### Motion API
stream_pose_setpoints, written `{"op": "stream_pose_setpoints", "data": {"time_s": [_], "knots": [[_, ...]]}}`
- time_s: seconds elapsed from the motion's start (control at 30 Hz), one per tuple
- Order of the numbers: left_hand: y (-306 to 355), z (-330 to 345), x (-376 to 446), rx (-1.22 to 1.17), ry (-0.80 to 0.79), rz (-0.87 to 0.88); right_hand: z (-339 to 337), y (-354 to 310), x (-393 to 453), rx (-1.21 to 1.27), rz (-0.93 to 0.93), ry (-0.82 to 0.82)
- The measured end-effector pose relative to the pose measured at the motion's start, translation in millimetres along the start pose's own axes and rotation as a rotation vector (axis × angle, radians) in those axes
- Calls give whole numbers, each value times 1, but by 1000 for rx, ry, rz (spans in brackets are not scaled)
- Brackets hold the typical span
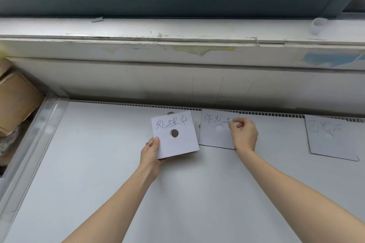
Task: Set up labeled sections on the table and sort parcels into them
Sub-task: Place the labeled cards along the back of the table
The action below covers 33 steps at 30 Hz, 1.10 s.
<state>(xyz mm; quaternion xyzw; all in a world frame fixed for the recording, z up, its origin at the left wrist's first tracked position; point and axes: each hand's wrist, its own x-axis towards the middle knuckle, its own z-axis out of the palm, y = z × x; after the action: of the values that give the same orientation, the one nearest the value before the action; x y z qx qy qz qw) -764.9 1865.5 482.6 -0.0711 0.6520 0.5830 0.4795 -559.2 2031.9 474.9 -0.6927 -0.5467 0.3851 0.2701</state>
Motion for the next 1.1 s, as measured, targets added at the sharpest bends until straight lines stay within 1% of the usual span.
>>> {"op": "stream_pose_setpoints", "data": {"time_s": [0.07,0.17,0.23,0.27,0.43,0.6,0.77,0.93,1.1], "knots": [[6,-2,-5,-11,-8,8,3,-14,-15,86,-28,-172],[17,-2,-15,-21,-30,21,17,-34,-41,116,50,-469],[24,-2,-18,-27,-38,39,31,-43,-59,121,77,-577],[28,-3,-19,-31,-38,47,39,-48,-67,123,79,-584],[45,-27,-16,-63,-6,63,70,-62,-93,122,4,-465],[62,-73,4,-70,22,54,110,-73,-115,78,-64,-494],[85,-129,31,-53,25,31,165,-87,-143,156,98,-426],[116,-174,58,-57,50,20,214,-102,-163,229,146,-366],[146,-211,80,-62,113,40,238,-114,-162,327,203,-279]]}}
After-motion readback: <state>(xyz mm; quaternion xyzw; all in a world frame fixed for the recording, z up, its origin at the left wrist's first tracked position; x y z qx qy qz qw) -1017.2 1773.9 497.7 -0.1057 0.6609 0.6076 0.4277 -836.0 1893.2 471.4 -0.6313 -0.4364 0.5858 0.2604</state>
